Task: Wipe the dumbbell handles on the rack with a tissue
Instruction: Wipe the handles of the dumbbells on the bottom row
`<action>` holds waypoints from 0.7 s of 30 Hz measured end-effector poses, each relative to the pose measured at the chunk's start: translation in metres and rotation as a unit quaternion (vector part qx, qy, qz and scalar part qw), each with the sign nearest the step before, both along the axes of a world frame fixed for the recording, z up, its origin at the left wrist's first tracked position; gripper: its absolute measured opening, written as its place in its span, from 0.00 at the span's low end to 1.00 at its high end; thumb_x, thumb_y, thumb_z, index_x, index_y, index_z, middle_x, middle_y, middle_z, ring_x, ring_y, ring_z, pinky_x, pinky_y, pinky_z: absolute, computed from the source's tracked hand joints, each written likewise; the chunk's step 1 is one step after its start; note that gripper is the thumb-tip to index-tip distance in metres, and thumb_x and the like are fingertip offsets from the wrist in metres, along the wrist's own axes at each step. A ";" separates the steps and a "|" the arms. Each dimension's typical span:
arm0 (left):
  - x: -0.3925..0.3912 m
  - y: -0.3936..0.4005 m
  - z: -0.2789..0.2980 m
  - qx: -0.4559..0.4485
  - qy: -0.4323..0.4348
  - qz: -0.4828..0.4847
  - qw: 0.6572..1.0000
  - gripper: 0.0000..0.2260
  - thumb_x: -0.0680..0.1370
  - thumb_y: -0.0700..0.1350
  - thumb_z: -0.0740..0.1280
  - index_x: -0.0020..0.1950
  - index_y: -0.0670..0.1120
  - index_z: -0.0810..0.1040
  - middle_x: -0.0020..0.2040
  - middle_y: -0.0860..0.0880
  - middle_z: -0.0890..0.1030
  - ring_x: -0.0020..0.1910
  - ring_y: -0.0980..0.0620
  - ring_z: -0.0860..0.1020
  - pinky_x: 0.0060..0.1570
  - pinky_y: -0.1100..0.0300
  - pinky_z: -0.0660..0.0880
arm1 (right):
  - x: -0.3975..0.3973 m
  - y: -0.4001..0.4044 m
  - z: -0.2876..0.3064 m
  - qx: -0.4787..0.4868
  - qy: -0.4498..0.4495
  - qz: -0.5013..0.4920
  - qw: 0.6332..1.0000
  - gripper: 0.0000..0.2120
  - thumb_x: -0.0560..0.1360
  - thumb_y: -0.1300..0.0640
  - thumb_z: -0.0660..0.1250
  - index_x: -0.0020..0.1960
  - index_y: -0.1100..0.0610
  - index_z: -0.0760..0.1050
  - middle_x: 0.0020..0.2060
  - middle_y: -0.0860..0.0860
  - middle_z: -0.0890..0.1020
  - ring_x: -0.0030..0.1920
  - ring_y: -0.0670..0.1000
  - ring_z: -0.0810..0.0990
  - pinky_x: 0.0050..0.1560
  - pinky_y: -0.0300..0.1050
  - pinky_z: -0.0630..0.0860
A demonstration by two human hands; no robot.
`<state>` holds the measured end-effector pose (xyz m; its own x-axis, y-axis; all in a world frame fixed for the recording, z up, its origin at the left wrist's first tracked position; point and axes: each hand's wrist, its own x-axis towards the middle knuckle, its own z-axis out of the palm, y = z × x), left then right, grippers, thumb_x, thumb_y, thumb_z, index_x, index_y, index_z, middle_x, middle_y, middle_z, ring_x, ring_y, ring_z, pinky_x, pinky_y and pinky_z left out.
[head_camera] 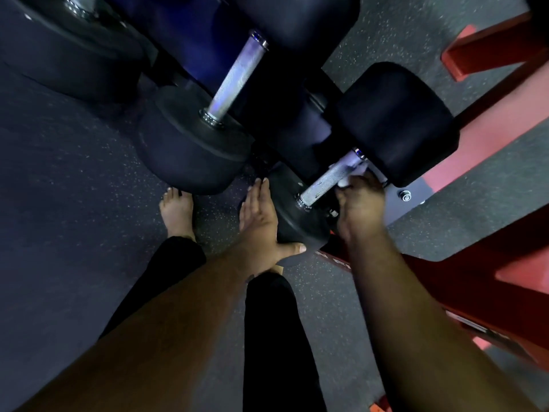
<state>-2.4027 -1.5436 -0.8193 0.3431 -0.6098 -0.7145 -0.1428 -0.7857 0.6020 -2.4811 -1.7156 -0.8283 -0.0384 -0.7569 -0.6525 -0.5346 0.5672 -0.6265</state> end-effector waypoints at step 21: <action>0.001 -0.004 0.003 0.009 -0.003 0.004 1.000 0.65 0.64 0.58 0.82 0.82 0.45 0.36 0.82 0.46 0.39 0.81 0.48 0.40 0.79 0.47 0.42 | -0.033 0.049 0.005 0.042 -0.051 0.049 0.997 0.10 0.80 0.52 0.63 0.45 0.58 0.75 0.43 0.54 0.78 0.45 0.52 0.75 0.50 0.56 0.76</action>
